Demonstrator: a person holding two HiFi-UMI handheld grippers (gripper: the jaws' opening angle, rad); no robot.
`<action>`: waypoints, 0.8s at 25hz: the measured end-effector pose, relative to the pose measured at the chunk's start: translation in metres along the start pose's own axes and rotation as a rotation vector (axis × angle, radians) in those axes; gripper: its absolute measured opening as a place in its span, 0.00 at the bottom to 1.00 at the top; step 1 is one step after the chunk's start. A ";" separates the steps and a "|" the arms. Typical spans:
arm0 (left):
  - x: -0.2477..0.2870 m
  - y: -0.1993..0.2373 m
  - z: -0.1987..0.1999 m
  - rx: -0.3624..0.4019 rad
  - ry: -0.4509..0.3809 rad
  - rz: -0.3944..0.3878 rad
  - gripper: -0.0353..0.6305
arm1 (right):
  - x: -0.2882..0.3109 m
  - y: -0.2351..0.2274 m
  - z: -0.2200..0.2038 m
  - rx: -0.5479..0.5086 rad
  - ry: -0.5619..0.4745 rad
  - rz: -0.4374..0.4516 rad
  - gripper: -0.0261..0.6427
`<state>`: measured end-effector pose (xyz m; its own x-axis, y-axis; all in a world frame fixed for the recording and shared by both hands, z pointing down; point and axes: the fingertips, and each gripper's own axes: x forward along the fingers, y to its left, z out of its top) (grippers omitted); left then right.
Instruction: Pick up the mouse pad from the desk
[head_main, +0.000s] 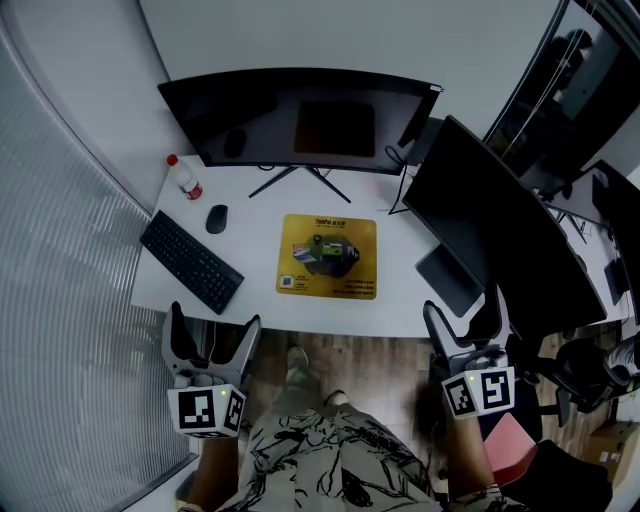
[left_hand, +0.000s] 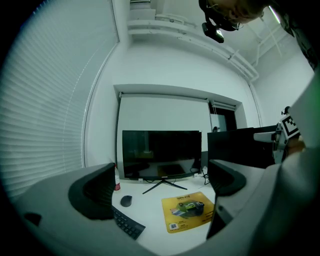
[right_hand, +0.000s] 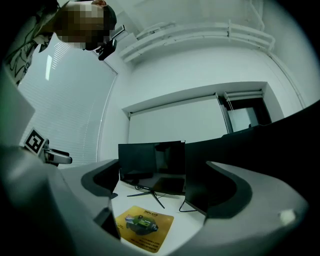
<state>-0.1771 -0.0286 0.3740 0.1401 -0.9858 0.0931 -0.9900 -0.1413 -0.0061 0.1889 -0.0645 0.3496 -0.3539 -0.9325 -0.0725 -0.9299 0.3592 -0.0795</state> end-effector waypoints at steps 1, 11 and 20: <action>0.004 0.003 -0.001 -0.004 0.003 -0.001 0.91 | 0.005 0.000 -0.001 0.003 0.002 -0.003 0.83; 0.053 0.029 -0.005 -0.010 0.018 -0.017 0.91 | 0.060 0.001 -0.011 0.011 0.008 -0.018 0.83; 0.100 0.057 0.008 -0.003 -0.002 -0.044 0.91 | 0.113 0.006 -0.003 0.016 -0.025 -0.034 0.83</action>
<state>-0.2195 -0.1360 0.3745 0.1840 -0.9787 0.0916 -0.9828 -0.1847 0.0011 0.1432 -0.1676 0.3444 -0.3194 -0.9430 -0.0939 -0.9396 0.3280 -0.0980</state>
